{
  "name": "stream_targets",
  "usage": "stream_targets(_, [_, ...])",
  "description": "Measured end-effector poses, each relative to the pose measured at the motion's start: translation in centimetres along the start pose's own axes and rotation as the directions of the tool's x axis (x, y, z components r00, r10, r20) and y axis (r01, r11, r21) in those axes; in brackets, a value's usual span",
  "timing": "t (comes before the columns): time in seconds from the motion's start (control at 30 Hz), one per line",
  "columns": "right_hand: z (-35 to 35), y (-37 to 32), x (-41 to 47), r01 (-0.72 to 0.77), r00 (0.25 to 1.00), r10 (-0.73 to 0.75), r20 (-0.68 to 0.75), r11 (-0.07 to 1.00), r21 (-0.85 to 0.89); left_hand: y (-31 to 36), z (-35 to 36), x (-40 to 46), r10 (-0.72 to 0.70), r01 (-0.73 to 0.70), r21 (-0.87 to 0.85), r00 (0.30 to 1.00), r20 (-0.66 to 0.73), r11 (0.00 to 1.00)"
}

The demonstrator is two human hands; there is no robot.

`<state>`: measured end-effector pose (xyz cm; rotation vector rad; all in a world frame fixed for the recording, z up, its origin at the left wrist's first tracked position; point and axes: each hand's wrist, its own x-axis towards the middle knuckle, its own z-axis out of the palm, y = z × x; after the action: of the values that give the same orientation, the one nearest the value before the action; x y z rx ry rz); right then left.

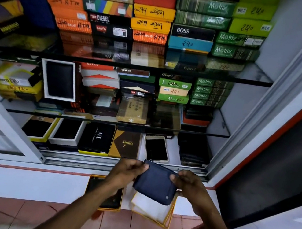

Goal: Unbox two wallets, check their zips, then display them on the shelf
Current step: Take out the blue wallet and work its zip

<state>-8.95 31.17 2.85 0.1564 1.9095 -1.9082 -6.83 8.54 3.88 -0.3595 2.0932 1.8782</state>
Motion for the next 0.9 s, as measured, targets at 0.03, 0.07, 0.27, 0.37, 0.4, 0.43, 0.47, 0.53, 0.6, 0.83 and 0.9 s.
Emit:
stream_targets(0.03, [0.1, -0.4, -0.1, 0.015, 1.000, -0.015, -0.004, 1.000, -0.002, 0.5, -0.2, 0.0, 0.007, -0.007, 0.010, 1.000, 0.002, 1.000])
stream_targets(0.07, [0.2, -0.8, -0.2, 0.031, 1.000, -0.031, -0.006, 0.999, -0.010, 0.9, -0.5, 0.1, 0.012, -0.012, 0.026, 1.000, 0.000, 1.000])
stream_targets(0.27, [0.8, -2.2, -0.1, 0.197, 0.976, -0.214, -0.033, 0.939, -0.281, 2.0, -1.4, 0.3, 0.092, -0.093, 0.130, 0.996, 0.008, 0.987])
stream_targets(0.37, [1.6, -4.8, 0.2, 0.402, 0.913, -0.389, 0.125, 0.801, -0.443, 3.6, -2.1, 0.0, 0.193, -0.199, 0.281, 0.980, 0.050, 0.939])
stream_targets(0.4, [2.0, -5.8, 0.3, 0.438, 0.899, -0.392, 0.196, 0.777, -0.452, 4.2, -2.3, -0.2, 0.221, -0.232, 0.316, 0.973, 0.071, 0.920])
stream_targets(0.43, [2.6, -6.8, 0.4, 0.462, 0.887, -0.381, 0.261, 0.762, -0.455, 4.8, -2.5, -0.4, 0.247, -0.264, 0.330, 0.964, 0.094, 0.906])
stream_targets(0.47, [3.2, -7.7, 0.6, 0.479, 0.875, -0.367, 0.316, 0.749, -0.458, 5.4, -2.8, -0.5, 0.269, -0.292, 0.337, 0.956, 0.115, 0.895])
stream_targets(0.53, [3.9, -9.1, 1.1, 0.516, 0.850, -0.375, 0.369, 0.728, -0.450, 6.8, -3.4, -0.9, 0.302, -0.332, 0.349, 0.943, 0.137, 0.877])
stream_targets(0.6, [4.1, -10.1, 1.4, 0.547, 0.832, -0.413, 0.370, 0.720, -0.427, 8.0, -4.2, -1.2, 0.329, -0.366, 0.370, 0.930, 0.162, 0.854])
stream_targets(0.83, [5.0, -13.4, 0.6, 0.769, 0.621, -0.554, 0.554, 0.295, -0.567, 10.7, -7.1, -2.3, 0.251, -0.351, 0.427, 0.929, 0.274, 0.833])
stream_targets(0.9, [5.3, -14.2, -0.1, 0.812, 0.534, -0.580, 0.615, 0.150, -0.563, 11.6, -7.9, -3.0, 0.219, -0.340, 0.392, 0.921, 0.323, 0.854])
